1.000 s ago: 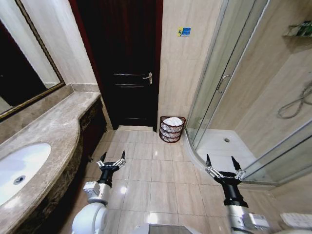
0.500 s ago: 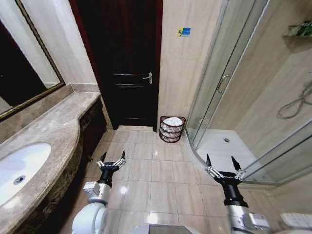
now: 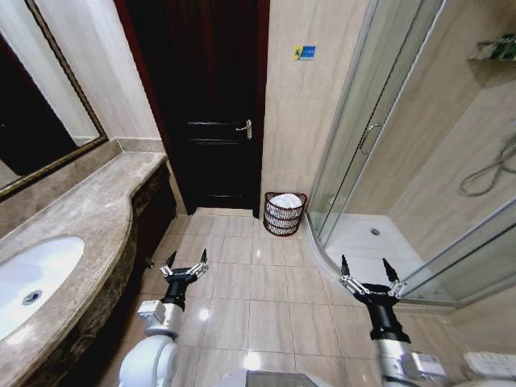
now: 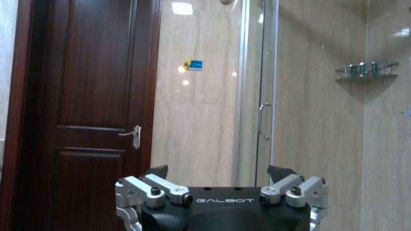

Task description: Discard the used towel into the hamper.

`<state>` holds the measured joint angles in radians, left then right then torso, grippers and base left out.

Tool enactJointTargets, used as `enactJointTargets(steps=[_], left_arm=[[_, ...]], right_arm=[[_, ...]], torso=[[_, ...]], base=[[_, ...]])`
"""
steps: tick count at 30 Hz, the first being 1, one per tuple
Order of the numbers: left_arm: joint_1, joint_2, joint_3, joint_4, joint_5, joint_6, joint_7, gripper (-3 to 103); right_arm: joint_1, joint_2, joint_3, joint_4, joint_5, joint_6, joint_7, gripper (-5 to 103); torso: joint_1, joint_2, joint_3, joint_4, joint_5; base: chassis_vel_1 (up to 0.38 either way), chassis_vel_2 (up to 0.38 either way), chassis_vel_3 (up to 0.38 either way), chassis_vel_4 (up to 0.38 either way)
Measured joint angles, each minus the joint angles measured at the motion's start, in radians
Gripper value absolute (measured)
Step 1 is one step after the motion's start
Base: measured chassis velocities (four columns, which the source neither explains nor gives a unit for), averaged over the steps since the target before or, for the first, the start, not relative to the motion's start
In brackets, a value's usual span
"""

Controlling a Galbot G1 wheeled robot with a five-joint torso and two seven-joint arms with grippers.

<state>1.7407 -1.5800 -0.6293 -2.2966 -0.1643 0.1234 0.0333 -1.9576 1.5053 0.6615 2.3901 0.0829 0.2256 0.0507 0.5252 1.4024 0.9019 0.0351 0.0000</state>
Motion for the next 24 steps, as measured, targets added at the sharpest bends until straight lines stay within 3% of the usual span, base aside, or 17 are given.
enactJointTargets(steps=[24], left_arm=[[0.000, 0.000, 0.000, 0.000, 0.000, 0.000, 0.000, 100]], right_arm=[[0.000, 0.000, 0.000, 0.000, 0.000, 0.000, 0.000, 100]], torso=[[0.000, 0.000, 0.000, 0.0000, 0.0000]], base=[[0.000, 0.000, 0.000, 0.000]])
